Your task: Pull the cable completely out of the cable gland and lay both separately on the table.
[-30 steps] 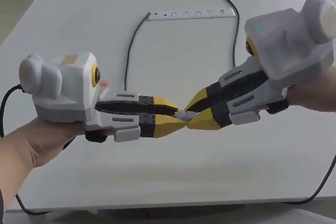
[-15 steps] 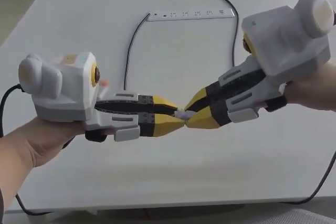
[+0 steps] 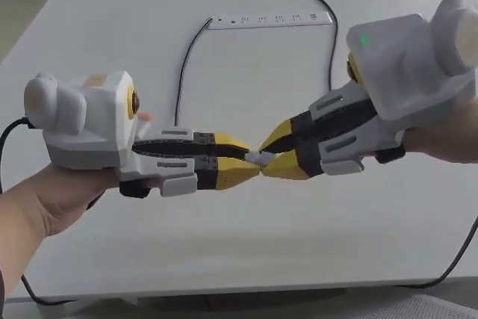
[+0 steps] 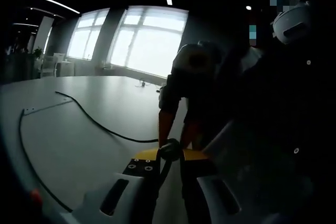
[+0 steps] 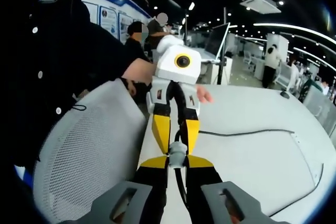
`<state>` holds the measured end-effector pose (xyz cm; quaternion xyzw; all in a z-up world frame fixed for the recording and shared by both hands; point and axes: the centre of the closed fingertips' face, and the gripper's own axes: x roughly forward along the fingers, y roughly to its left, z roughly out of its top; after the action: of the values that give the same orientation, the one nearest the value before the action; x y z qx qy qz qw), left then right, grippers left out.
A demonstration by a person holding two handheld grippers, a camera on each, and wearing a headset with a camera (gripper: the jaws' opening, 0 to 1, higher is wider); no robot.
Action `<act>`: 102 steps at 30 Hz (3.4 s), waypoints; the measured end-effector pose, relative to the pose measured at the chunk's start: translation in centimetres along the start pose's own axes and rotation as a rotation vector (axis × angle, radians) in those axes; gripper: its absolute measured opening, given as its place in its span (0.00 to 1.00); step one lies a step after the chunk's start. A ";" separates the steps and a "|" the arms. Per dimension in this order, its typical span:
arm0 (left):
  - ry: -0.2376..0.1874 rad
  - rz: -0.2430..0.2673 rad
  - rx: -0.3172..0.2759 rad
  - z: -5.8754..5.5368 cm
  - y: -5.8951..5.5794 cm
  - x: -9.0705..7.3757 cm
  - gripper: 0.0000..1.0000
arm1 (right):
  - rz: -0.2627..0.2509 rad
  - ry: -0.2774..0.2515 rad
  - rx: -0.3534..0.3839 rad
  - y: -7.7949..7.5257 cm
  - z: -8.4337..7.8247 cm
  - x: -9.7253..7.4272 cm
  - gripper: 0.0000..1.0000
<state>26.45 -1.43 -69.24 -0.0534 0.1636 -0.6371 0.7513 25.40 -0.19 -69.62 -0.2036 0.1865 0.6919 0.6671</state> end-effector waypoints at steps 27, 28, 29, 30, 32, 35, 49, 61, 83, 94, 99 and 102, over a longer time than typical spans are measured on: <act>-0.002 0.015 -0.017 0.0 -0.1 0.1 0.14 | -0.082 0.020 -0.088 -0.6 -0.3 -0.1 0.08; 0.000 0.014 -0.018 -0.1 -0.1 0.1 0.14 | -0.080 0.018 -0.085 -0.5 -0.3 -0.1 0.08; 0.000 0.015 -0.017 -0.1 -0.1 0.1 0.14 | -0.073 0.013 -0.074 -0.4 -0.2 -0.2 0.08; 0.002 0.016 -0.018 -0.1 -0.1 0.1 0.14 | -0.068 0.011 -0.053 -0.4 -0.2 -0.2 0.09; 0.002 0.021 -0.017 -0.2 0.0 0.0 0.14 | -0.045 -0.001 -0.005 -0.1 -0.1 -0.3 0.13; -0.002 0.023 -0.014 0.0 0.1 -0.1 0.14 | -0.057 0.003 -0.003 -0.6 -0.5 -0.5 0.12; -0.005 0.013 -0.009 0.2 -0.2 -0.1 0.14 | 0.077 -0.149 0.349 -1.6 0.9 -1.6 0.13; -0.005 0.006 0.003 0.4 -0.2 -0.2 0.14 | 0.139 -0.122 0.387 -1.0 0.5 -0.8 0.12; -0.016 0.002 0.026 1.0 -0.1 -0.3 0.15 | 0.150 -0.097 0.392 -0.8 0.3 -0.6 0.08; -0.012 0.010 0.004 0.9 -0.1 -0.3 0.15 | 0.062 -0.062 0.245 -0.7 0.2 -0.5 0.08; 0.001 0.017 0.000 0.6 0.0 -0.3 0.15 | 0.007 -0.019 0.128 -0.2 0.1 -0.3 0.08; 0.000 0.018 -0.001 0.6 -0.1 -0.3 0.15 | 0.000 -0.019 0.115 0.1 0.1 -0.3 0.08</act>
<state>26.51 -1.24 -68.58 -0.0524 0.1645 -0.6303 0.7569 25.34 -0.34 -69.36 -0.1582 0.2197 0.6821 0.6793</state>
